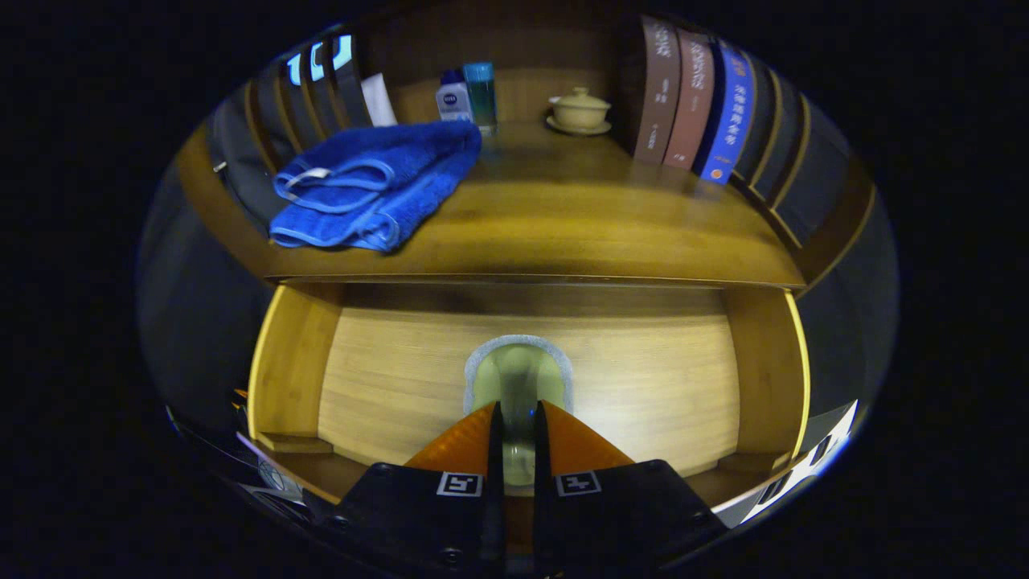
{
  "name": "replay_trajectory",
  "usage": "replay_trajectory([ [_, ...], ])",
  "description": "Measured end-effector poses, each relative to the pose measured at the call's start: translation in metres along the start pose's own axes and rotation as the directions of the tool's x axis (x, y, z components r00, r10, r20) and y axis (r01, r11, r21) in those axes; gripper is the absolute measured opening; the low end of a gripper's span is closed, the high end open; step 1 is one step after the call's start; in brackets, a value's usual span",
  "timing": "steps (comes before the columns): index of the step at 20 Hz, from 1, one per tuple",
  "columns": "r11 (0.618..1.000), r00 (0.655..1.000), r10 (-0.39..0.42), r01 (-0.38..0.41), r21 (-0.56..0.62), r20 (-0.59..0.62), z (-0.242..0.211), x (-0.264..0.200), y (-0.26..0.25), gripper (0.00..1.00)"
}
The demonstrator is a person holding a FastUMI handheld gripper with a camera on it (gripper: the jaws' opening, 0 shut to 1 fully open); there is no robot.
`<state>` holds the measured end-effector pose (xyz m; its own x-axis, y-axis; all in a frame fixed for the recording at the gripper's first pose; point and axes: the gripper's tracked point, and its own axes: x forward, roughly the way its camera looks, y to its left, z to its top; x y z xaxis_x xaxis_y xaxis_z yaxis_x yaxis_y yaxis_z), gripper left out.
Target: Pull open the drawer, take out the items inside it, and place them on the countertop above the cabinet.
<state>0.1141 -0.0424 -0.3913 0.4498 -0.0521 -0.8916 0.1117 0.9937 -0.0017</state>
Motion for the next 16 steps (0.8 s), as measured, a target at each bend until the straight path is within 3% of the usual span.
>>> replay_trajectory([
  [3,1.000,0.987,0.010,-0.012,0.008,0.158,0.029,-0.045,0.001,0.18],
  [6,1.000,0.950,-0.001,-0.001,0.006,0.313,0.079,-0.066,0.000,0.18],
  [12,0.997,0.942,0.000,-0.026,0.073,0.336,0.147,-0.030,-0.010,0.18],
  [16,0.998,0.953,0.008,-0.025,0.054,0.302,0.179,0.005,-0.004,0.18],
])
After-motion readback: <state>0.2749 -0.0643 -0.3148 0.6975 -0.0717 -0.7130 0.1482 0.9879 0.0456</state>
